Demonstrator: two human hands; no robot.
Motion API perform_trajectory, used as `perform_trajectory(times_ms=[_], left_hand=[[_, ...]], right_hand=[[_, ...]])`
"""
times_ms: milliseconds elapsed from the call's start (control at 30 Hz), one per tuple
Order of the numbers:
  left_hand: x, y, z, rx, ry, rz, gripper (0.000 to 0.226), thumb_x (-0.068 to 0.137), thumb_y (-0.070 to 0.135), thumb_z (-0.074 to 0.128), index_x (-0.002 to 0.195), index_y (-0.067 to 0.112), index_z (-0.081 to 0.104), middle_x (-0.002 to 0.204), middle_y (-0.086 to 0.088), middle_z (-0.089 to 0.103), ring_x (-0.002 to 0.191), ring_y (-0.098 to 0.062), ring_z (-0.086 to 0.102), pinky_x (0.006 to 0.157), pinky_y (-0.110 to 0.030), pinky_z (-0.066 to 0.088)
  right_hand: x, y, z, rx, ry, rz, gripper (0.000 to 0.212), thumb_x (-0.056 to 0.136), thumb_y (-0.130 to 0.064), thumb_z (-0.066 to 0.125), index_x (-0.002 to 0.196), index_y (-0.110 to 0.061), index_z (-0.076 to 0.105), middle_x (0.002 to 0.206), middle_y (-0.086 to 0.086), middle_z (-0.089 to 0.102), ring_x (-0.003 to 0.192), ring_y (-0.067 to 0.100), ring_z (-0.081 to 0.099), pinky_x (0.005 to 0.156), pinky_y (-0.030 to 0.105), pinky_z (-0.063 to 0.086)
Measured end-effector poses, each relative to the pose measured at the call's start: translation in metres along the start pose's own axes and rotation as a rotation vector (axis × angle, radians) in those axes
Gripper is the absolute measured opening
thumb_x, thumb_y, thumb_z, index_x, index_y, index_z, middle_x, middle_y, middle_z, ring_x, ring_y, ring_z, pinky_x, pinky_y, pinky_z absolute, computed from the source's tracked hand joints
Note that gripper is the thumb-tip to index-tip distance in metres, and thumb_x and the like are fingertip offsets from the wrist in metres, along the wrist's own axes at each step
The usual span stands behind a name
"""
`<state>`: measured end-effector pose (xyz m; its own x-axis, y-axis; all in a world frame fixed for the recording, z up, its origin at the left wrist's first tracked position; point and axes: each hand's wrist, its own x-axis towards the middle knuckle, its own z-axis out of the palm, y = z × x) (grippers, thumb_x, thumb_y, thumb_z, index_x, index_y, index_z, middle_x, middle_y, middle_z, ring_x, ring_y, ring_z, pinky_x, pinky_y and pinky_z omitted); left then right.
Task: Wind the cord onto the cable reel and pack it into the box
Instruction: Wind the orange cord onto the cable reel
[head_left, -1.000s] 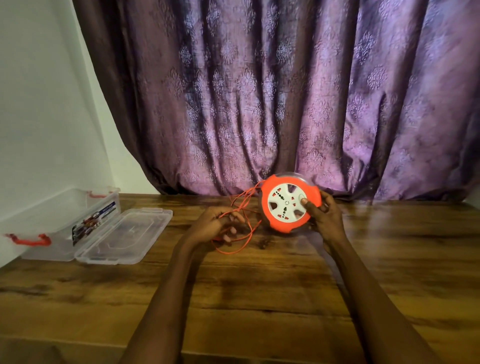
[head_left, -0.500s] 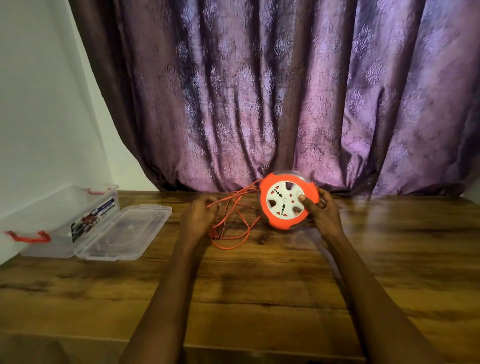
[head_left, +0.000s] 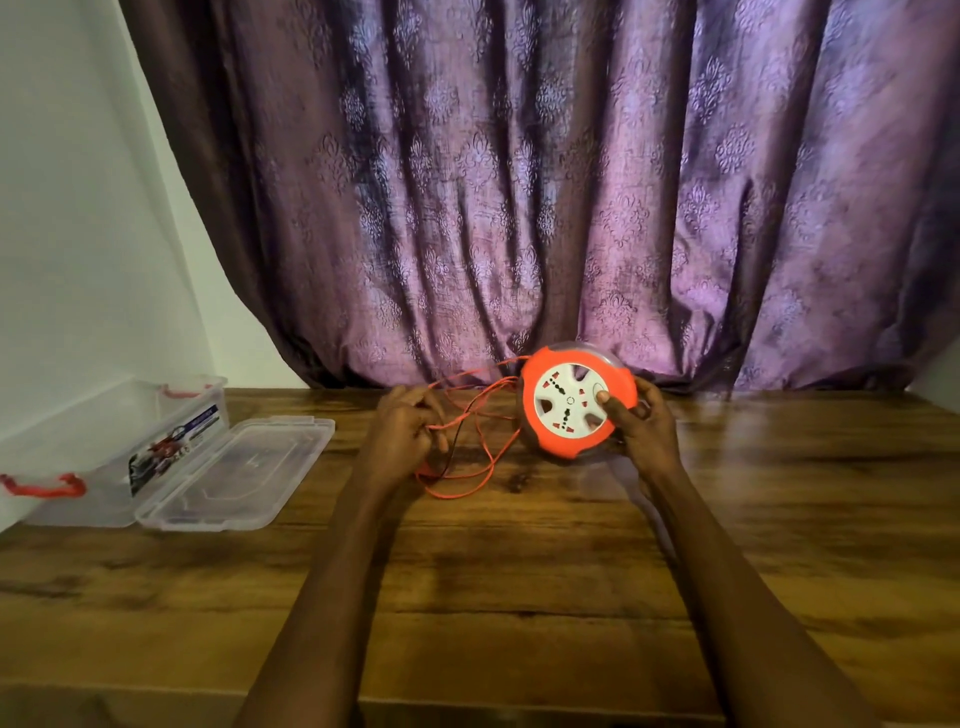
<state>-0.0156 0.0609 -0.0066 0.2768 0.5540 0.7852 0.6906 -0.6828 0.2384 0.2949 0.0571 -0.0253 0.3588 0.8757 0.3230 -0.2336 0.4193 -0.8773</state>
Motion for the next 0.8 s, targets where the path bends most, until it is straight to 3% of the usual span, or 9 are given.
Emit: perform_trajectory(times_ms=[67, 167, 267, 367, 433, 533, 633, 700, 800], left_hand=[[0.000, 0.002, 0.001, 0.166, 0.125, -0.016, 0.030, 0.059, -0.005, 0.065, 0.079, 0.012, 0.080, 0.104, -0.011, 0.066, 0.099, -0.029, 0.050, 0.086, -0.044, 0.047], [-0.008, 0.007, -0.001, 0.196, 0.210, -0.274, 0.032, 0.071, 0.010, 0.066, 0.099, 0.021, 0.079, 0.127, -0.013, 0.058, 0.113, -0.039, 0.051, 0.091, -0.042, 0.048], [-0.011, 0.004, -0.002, -0.065, 0.163, -0.490, 0.041, 0.079, 0.012, 0.069, 0.121, 0.016, 0.070, 0.108, -0.012, 0.062, 0.102, -0.043, 0.063, 0.078, -0.040, 0.052], [-0.007, 0.000, 0.003, -0.278, 0.089, -0.477, 0.049, 0.084, -0.003, 0.066, 0.132, 0.008, 0.062, 0.105, -0.002, 0.063, 0.094, -0.017, 0.066, 0.079, -0.029, 0.055], [-0.006, 0.005, 0.002, -0.657, 0.085, -0.600, 0.044, 0.088, 0.008, 0.059, 0.132, 0.013, 0.063, 0.102, 0.004, 0.067, 0.084, -0.016, 0.066, 0.062, -0.027, 0.053], [-0.005, -0.002, -0.001, -0.816, 0.106, -0.673, 0.039, 0.093, 0.023, 0.059, 0.131, 0.017, 0.064, 0.112, 0.003, 0.073, 0.088, -0.018, 0.072, 0.066, -0.029, 0.053], [-0.011, -0.014, -0.003, -0.461, 0.117, -0.441, 0.047, 0.089, -0.004, 0.053, 0.135, 0.007, 0.059, 0.124, -0.002, 0.063, 0.113, -0.018, 0.066, 0.085, -0.012, 0.051], [-0.017, -0.019, 0.003, -0.044, 0.063, -0.368, 0.045, 0.083, 0.007, 0.058, 0.127, 0.014, 0.066, 0.137, -0.012, 0.052, 0.124, -0.034, 0.052, 0.104, -0.031, 0.044], [-0.018, -0.010, 0.007, 0.215, 0.162, -0.344, 0.029, 0.080, 0.006, 0.057, 0.100, 0.012, 0.076, 0.138, -0.013, 0.053, 0.119, -0.036, 0.048, 0.102, -0.043, 0.041]], right_hand=[[-0.001, -0.001, 0.001, -0.006, 0.000, -0.002, 0.047, 0.082, -0.008, 0.077, 0.125, -0.011, 0.058, 0.118, 0.018, 0.069, 0.100, 0.028, 0.068, 0.081, 0.048, 0.059], [-0.004, -0.004, 0.003, 0.002, 0.009, -0.008, 0.048, 0.083, -0.007, 0.075, 0.127, -0.009, 0.057, 0.115, 0.015, 0.068, 0.099, 0.028, 0.066, 0.083, 0.048, 0.058], [-0.010, -0.009, 0.005, 0.095, 0.010, 0.021, 0.045, 0.085, -0.006, 0.073, 0.126, -0.008, 0.057, 0.103, 0.009, 0.070, 0.084, 0.019, 0.070, 0.059, 0.038, 0.060], [-0.016, -0.016, 0.006, 0.159, -0.019, 0.049, 0.043, 0.087, -0.009, 0.072, 0.127, -0.008, 0.056, 0.099, 0.006, 0.069, 0.072, 0.015, 0.073, 0.042, 0.028, 0.053], [-0.017, -0.020, 0.004, 0.176, -0.044, 0.066, 0.042, 0.088, -0.011, 0.071, 0.127, -0.009, 0.056, 0.103, 0.009, 0.069, 0.076, 0.019, 0.073, 0.040, 0.031, 0.052], [-0.016, -0.022, 0.002, 0.162, -0.061, 0.093, 0.040, 0.088, -0.016, 0.071, 0.126, -0.012, 0.058, 0.104, 0.007, 0.071, 0.084, 0.023, 0.071, 0.046, 0.042, 0.058], [-0.014, -0.023, 0.001, 0.127, -0.095, 0.105, 0.040, 0.088, -0.019, 0.071, 0.127, -0.014, 0.060, 0.107, 0.009, 0.072, 0.083, 0.023, 0.070, 0.053, 0.043, 0.060], [-0.014, -0.027, 0.001, 0.094, -0.130, 0.099, 0.039, 0.088, -0.019, 0.070, 0.126, -0.014, 0.062, 0.110, 0.010, 0.072, 0.084, 0.021, 0.070, 0.053, 0.034, 0.058], [-0.012, -0.033, 0.005, 0.034, -0.186, 0.081, 0.036, 0.088, -0.017, 0.071, 0.123, -0.018, 0.065, 0.105, 0.005, 0.074, 0.079, 0.017, 0.071, 0.054, 0.027, 0.055]])
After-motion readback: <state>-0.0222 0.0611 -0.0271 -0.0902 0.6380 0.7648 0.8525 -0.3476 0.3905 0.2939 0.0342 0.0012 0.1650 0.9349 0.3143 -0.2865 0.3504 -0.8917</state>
